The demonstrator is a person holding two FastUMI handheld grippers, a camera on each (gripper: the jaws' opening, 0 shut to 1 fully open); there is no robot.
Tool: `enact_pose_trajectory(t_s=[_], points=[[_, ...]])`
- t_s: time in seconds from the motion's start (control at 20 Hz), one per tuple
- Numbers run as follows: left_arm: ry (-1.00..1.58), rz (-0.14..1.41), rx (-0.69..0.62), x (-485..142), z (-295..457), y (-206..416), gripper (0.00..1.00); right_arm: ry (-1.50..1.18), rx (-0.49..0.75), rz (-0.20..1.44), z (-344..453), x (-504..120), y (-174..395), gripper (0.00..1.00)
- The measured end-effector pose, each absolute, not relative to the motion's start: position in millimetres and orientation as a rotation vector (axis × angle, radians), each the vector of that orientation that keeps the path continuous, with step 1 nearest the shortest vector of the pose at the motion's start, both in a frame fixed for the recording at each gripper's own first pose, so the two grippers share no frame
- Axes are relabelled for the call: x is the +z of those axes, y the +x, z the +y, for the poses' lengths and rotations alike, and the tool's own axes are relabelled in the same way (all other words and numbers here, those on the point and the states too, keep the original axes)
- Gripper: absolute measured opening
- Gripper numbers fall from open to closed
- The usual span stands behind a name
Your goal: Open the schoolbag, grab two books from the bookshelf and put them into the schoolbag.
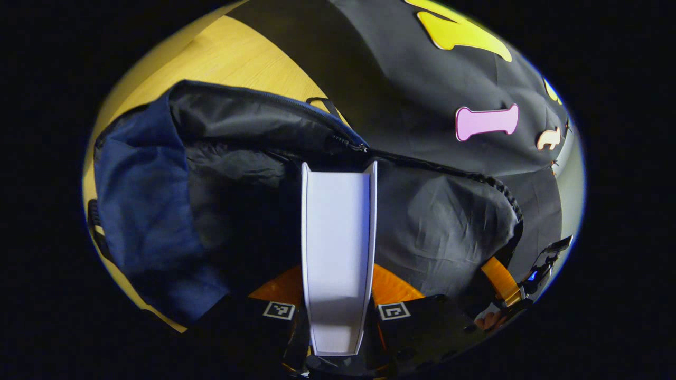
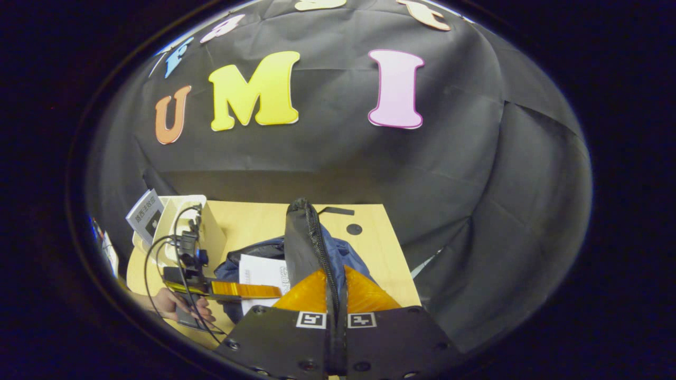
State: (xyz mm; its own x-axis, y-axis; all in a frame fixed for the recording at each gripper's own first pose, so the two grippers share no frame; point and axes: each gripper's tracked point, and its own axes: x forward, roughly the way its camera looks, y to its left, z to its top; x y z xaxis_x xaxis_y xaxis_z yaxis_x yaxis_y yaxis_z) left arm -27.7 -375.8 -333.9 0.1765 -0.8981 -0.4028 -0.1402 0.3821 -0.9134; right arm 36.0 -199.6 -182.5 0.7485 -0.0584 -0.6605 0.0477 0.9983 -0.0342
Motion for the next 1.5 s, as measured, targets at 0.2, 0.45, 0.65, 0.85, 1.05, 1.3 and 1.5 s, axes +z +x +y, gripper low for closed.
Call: enact_pose_trajectory(t_s=[0.2,0.45,0.65,0.85,1.05,1.3,1.5], points=[[-1.177,1.324,-0.714,-356.1,-377.4,-21.3,0.43,-0.025,-0.057,0.729,-190.8,-183.4,37.7,0.00],[-1.164,1.393,-0.692,-377.0,-382.3,-26.4,0.49,-0.054,-0.051,0.743,-184.7,-186.6,37.0,0.00],[-1.004,1.564,-0.563,-400.5,-362.2,-38.1,0.88,-0.045,-0.056,0.750,-178.5,-192.5,35.8,0.00],[-0.781,1.607,-0.499,-381.4,-338.2,-47.4,0.94,-0.047,-0.058,0.755,-174.6,-197.9,35.4,0.00],[-0.531,1.583,-0.494,-346.6,-298.7,-54.9,0.97,-0.046,-0.057,0.750,-168.1,-200.0,32.9,0.00],[-0.253,1.447,-0.506,-289.7,-241.8,-49.6,0.97,-0.041,-0.064,0.739,-162.5,-198.4,30.6,0.00],[-0.064,1.270,-0.537,-239.5,-190.5,-39.1,0.97,-0.047,-0.070,0.739,-159.6,-200.2,26.8,0.00]])
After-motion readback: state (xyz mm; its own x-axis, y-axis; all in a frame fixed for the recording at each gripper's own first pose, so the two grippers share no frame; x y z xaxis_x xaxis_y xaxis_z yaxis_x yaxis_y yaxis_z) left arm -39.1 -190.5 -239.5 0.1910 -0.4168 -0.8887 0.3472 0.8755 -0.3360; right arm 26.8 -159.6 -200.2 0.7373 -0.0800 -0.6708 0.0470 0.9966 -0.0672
